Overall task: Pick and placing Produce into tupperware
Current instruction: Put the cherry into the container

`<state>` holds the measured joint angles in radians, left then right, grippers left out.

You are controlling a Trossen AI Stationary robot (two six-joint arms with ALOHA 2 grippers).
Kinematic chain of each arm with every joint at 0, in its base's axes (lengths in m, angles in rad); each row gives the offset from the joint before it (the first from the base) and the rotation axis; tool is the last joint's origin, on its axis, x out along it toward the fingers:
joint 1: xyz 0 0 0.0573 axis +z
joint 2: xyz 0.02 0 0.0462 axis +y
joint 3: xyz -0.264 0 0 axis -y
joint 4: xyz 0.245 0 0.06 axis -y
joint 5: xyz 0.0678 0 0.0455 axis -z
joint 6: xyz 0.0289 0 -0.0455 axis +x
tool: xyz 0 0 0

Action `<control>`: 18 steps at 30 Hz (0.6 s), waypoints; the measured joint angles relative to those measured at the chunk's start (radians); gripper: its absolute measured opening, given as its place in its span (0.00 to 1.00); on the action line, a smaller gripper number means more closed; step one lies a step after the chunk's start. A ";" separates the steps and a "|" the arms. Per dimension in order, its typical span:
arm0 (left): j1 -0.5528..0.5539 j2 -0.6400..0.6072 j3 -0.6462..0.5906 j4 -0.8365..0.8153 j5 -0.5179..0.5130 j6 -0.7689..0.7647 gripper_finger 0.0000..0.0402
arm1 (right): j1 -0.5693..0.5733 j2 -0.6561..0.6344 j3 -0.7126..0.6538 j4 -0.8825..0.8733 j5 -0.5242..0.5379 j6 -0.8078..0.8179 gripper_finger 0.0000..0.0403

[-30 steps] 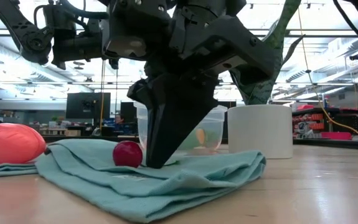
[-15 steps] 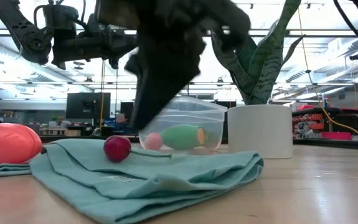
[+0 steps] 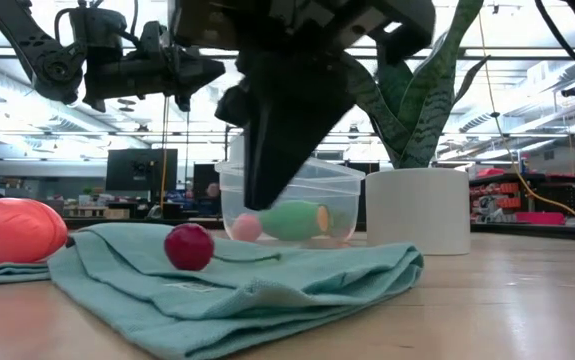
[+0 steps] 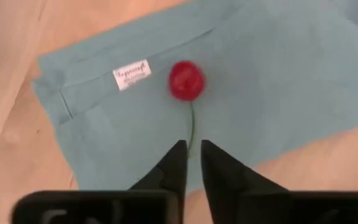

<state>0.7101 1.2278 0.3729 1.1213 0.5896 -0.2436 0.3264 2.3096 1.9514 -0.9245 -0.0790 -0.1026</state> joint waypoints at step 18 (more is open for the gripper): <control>0.000 0.000 0.000 -0.001 0.000 0.004 0.14 | -0.010 -0.003 -0.127 0.116 -0.008 0.030 0.33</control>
<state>0.7101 1.2278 0.3729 1.1208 0.5892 -0.2400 0.3168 2.3062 1.8245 -0.8090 -0.0869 -0.0729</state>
